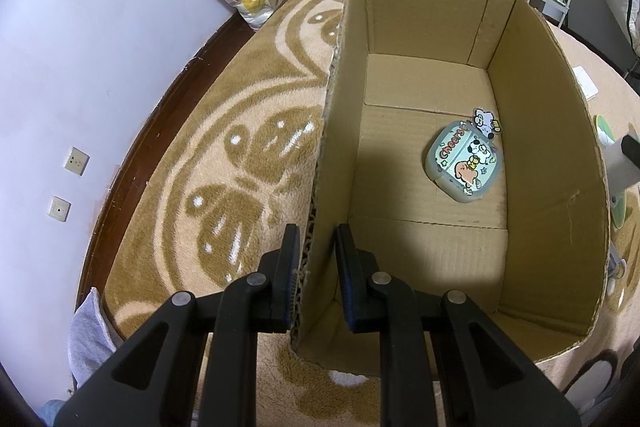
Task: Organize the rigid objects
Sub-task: 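Carry the white power bank over the box and release it inside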
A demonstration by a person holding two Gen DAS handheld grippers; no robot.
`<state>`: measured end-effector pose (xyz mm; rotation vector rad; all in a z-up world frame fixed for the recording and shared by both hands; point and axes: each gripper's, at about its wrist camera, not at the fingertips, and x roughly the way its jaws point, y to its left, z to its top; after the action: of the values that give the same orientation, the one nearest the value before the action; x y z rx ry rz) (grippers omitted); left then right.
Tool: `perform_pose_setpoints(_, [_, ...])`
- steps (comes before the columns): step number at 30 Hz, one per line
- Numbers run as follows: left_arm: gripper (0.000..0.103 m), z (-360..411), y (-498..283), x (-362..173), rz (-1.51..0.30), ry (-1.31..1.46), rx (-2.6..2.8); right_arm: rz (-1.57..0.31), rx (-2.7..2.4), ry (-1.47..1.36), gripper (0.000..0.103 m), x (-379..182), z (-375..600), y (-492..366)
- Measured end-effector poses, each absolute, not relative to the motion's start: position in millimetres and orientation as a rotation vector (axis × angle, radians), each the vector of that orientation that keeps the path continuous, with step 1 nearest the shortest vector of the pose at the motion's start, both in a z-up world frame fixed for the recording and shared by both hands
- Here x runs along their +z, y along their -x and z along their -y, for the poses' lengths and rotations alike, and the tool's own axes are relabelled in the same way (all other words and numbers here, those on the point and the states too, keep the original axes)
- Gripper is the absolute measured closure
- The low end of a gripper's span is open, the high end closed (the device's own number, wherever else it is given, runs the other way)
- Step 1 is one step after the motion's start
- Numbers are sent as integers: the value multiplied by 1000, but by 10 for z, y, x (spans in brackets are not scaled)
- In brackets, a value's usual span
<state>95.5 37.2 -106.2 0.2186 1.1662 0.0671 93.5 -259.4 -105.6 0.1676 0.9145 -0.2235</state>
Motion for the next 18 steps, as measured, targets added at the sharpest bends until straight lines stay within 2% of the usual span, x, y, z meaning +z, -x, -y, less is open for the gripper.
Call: perform_pose_setpoints(18, [85, -370, -955, -1054, -1165, -225, 69, -716, 26, -209, 45, -192, 1935, -1005])
